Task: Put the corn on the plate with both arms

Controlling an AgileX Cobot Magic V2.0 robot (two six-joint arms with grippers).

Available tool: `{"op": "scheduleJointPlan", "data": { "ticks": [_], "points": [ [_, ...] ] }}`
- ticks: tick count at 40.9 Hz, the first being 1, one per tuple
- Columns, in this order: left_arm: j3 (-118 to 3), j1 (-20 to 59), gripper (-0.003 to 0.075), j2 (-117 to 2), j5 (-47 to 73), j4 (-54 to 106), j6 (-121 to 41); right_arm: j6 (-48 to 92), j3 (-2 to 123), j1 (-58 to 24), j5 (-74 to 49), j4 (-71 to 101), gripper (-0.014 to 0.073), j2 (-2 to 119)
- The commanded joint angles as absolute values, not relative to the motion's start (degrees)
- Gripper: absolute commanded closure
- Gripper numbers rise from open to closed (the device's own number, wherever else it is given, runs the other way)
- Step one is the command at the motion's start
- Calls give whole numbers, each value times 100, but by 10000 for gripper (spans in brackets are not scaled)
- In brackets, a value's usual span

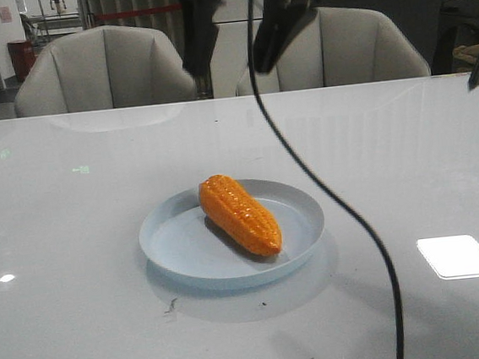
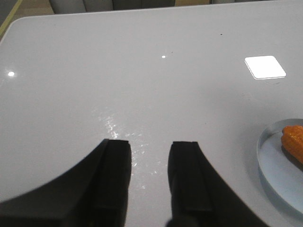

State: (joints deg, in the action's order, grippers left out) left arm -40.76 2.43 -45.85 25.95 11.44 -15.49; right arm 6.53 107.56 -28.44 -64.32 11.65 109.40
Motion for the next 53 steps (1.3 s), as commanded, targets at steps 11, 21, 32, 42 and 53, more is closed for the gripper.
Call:
{"op": "scheduleJointPlan", "data": {
  "ticks": [11,21,32,42,53],
  "points": [
    [-4242,229,444,-4567,2050,1229,-1524,-537,10908,-2813,-6340,-1013,0,8761],
    [-4242,229,444,-4567,2024,1229,-1524,-574,10880,-2397,-6715,-1117,0,7955],
    [-4242,229,444,-4567,1978,1229,-1524,-455,9302,-1363,-6461,-1315,0,6977],
    [-4242,229,444,-4567,1978,1229,-1524,-651,6842,-729,-5548,-1271,0,5558],
    [-4242,229,444,-4567,1941,1229,-1524,-1198,5162,-679,-5574,-1226,0,4236]
  ]
}}
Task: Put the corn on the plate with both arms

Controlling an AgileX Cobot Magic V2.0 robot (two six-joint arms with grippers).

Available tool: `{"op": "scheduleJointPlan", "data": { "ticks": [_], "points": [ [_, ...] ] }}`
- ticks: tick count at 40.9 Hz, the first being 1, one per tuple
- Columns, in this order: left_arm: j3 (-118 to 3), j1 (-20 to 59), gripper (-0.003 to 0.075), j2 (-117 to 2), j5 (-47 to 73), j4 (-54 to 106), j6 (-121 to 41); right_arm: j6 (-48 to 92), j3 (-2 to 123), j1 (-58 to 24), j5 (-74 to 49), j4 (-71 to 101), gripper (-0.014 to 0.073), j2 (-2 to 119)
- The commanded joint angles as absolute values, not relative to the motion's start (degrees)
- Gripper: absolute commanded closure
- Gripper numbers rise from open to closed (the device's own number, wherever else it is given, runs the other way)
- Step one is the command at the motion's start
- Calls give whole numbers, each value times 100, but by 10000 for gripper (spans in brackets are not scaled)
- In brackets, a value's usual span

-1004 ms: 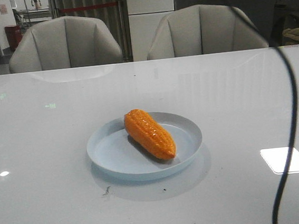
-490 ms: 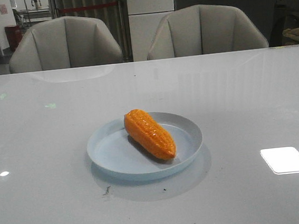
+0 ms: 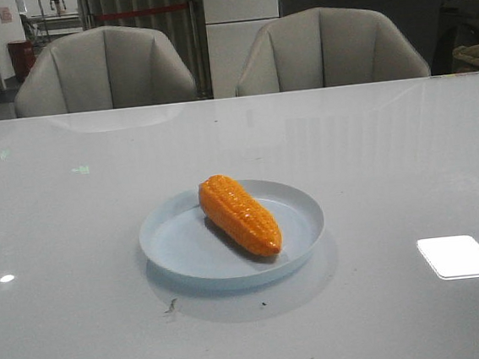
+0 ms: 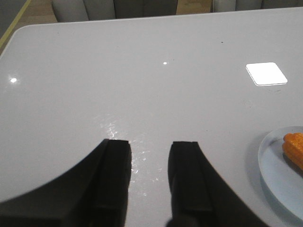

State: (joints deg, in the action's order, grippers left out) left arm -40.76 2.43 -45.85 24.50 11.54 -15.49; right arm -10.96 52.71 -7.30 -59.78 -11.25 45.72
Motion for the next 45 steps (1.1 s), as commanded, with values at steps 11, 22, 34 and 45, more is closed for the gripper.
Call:
{"op": "scheduleJointPlan", "data": {
  "ticks": [11,22,34,45],
  "points": [
    [-4242,229,444,-4567,1938,1229,-1524,-1191,4973,-679,-5611,-1252,10,3797],
    [-4242,229,444,-4567,1938,1229,-1524,-1187,4973,-679,-5652,-1251,431,3797],
    [-4242,229,444,-4567,1938,1229,-1524,-1193,4973,-679,-5694,-1166,524,3797],
    [-4242,229,444,-4567,1938,1229,-1524,-1193,4973,-679,-5704,-1165,524,3797]
  ]
}}
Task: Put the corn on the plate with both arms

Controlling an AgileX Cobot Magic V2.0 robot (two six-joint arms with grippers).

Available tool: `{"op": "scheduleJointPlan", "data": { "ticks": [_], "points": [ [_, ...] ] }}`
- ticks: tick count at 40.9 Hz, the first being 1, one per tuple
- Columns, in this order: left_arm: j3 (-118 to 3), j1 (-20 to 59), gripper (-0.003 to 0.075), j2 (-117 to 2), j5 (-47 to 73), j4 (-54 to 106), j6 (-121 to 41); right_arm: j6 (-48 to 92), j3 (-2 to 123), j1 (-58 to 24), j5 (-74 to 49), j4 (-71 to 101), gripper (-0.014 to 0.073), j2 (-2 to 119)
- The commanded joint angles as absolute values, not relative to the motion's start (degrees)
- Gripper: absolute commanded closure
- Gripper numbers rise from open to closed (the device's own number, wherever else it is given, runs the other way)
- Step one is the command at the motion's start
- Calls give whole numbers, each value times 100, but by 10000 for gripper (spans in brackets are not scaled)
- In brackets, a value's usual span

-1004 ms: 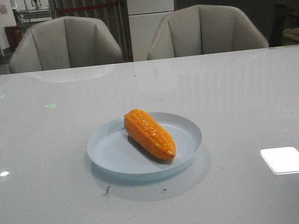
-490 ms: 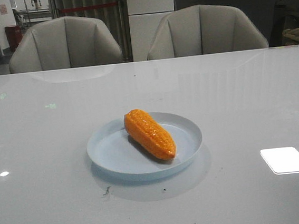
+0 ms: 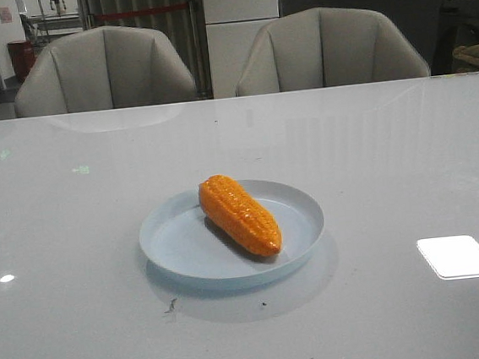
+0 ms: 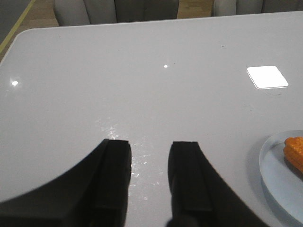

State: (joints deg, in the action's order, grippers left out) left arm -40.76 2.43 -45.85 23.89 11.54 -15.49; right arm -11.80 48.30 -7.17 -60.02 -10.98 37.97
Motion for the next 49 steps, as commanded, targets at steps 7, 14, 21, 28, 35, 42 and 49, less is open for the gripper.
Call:
{"op": "scheduleJointPlan", "data": {
  "ticks": [7,14,21,28,35,42,49],
  "points": [
    [-4242,229,444,-4567,1938,1229,-1524,-1193,4973,-679,-5704,-1165,524,3797],
    [-4242,229,444,-4567,1938,1229,-1524,-1193,4967,-679,-5701,-1130,524,3797],
    [-4242,229,444,-4567,1938,1229,-1524,-1193,4907,-674,-5576,-1016,525,3618],
    [-4242,229,444,-4567,1938,1229,-1524,-1193,4365,-593,-4602,-933,525,2982],
    [-4242,229,444,-4567,1938,1229,-1524,-1188,3336,-151,-2943,-485,525,2115],
    [-4242,229,444,-4567,1938,1229,-1524,-1188,2320,-50,-1559,-385,525,1313],
    [-4242,229,444,-4567,1938,1229,-1524,-1188,1424,-50,-442,-385,525,627]
  ]
}}
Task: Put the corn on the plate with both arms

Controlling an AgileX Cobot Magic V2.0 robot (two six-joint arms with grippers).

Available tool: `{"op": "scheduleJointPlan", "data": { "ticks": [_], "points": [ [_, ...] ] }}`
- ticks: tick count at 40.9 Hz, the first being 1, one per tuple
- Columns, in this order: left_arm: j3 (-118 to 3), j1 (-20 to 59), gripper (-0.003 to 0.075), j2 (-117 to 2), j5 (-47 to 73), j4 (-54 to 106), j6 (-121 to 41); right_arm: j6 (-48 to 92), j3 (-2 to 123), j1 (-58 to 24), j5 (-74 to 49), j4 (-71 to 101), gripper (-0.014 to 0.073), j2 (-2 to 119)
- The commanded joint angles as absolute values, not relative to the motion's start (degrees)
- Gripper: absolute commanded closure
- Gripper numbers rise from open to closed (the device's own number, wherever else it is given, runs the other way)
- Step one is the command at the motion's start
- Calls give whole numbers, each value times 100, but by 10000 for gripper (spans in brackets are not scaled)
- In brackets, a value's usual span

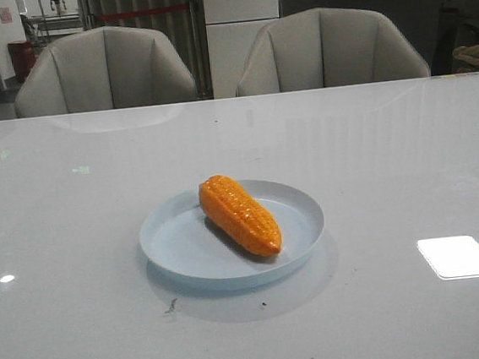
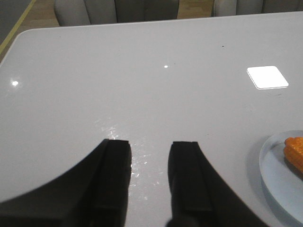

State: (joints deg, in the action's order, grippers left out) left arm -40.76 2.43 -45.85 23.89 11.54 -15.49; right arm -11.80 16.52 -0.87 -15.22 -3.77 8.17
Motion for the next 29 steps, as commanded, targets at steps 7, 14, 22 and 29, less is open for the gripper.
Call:
{"op": "scheduleJointPlan", "data": {
  "ticks": [7,14,22,29],
  "points": [
    [-4242,229,444,-4567,1938,1229,-1524,-1188,727,-50,266,-385,525,173],
    [-4242,229,444,-4567,1938,1229,-1524,-1188,99,-50,479,-223,525,-3],
    [-4242,229,444,-4577,1938,1229,-1524,-1090,-40,-50,211,261,525,-3],
    [-4242,229,444,-4577,1938,1229,-1524,-1078,-40,-50,36,261,525,-3]
  ]
}}
